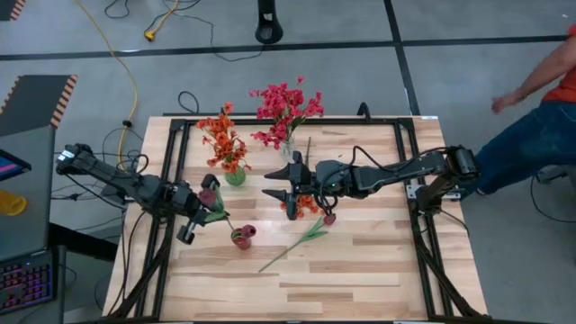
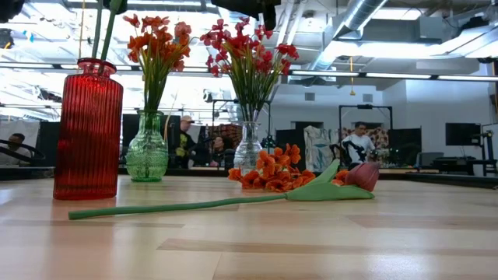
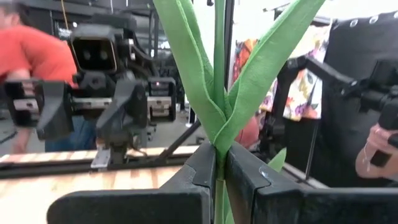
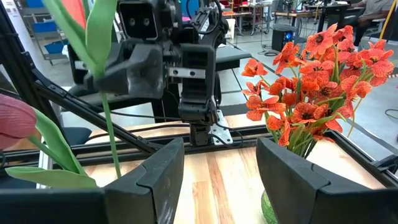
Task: Sort flowers into vase by color
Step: Put the right red tulip into the red vase, then put the orange flower into the green vase
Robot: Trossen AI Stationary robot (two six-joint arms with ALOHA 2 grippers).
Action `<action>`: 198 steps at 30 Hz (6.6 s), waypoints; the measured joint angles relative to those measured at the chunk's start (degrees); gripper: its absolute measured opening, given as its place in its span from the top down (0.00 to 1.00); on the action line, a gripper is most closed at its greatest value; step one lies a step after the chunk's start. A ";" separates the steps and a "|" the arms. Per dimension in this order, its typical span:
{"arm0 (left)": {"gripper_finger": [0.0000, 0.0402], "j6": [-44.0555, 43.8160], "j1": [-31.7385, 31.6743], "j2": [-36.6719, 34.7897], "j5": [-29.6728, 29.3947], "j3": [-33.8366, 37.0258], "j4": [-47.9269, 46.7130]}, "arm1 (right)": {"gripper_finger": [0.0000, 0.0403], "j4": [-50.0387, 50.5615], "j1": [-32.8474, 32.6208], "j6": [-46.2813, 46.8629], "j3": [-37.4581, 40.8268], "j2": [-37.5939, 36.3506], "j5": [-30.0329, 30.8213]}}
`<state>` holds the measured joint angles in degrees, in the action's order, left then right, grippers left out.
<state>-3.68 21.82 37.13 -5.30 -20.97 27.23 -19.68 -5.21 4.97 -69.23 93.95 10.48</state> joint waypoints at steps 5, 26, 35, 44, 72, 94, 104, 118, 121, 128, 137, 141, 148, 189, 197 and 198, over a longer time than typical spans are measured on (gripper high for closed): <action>0.98 -0.02 0.00 3.32 -0.04 0.00 0.00 | 0.44 0.00 -0.02 0.02 0.00 0.00 0.00; 0.95 -1.07 0.00 11.67 0.35 0.00 -1.00 | 0.44 0.04 0.00 0.07 0.00 0.02 0.00; 0.75 -1.07 0.00 11.63 0.36 0.00 -0.92 | 0.44 0.17 -0.01 0.07 0.01 0.02 -0.02; 0.59 1.77 0.00 9.20 0.13 0.00 -5.62 | 0.44 0.20 0.00 0.04 0.02 0.02 -0.02; 0.58 -0.05 -0.04 -7.15 -3.02 0.02 -28.29 | 0.44 40.25 7.32 -8.61 -0.04 -10.10 -0.02; 0.58 -1.97 -0.07 -7.17 -7.66 0.00 -27.72 | 0.44 51.01 17.03 -44.53 -0.04 1.20 0.13; 0.58 -2.08 -0.07 -7.15 -9.10 0.00 -27.72 | 0.44 50.60 17.00 -58.50 -0.68 10.12 10.13; 0.58 -2.16 -0.07 -7.15 -9.09 0.00 -27.74 | 0.44 52.72 16.90 -67.42 -11.26 21.38 14.05; 0.58 -2.14 -0.07 -7.15 -9.11 0.00 -27.75 | 0.44 56.73 16.90 -68.37 -13.74 22.98 14.08; 0.58 -2.14 -0.07 -7.13 -9.09 0.00 -27.76 | 0.44 60.40 16.87 -68.50 -14.91 23.54 13.87; 0.58 -2.14 -0.07 -7.15 -9.09 0.00 -27.76 | 0.44 61.42 16.63 -68.65 -14.91 23.54 7.65; 0.58 -2.13 -0.07 -7.15 -9.09 0.00 -27.76 | 0.44 60.93 16.48 -68.63 -14.91 23.54 6.71; 0.58 -2.14 -0.07 -7.15 -9.09 0.00 -27.76 | 0.44 62.89 16.55 -68.63 -14.91 23.54 5.73; 0.58 -2.12 -0.07 -7.13 -9.09 0.00 -27.78 | 0.73 73.81 16.50 -51.45 -10.38 23.12 -7.74; 0.58 -2.12 -0.05 -7.15 -9.08 0.02 -27.78 | 0.90 74.22 16.28 -47.31 -10.11 21.95 -7.71; 0.58 -2.14 -0.07 -7.13 -9.07 0.00 -27.78 | 0.92 74.46 16.19 -46.59 -10.07 21.62 -7.61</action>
<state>-5.82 21.76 30.00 -14.37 -20.97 -0.56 54.77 10.98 -41.62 -79.30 115.57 2.87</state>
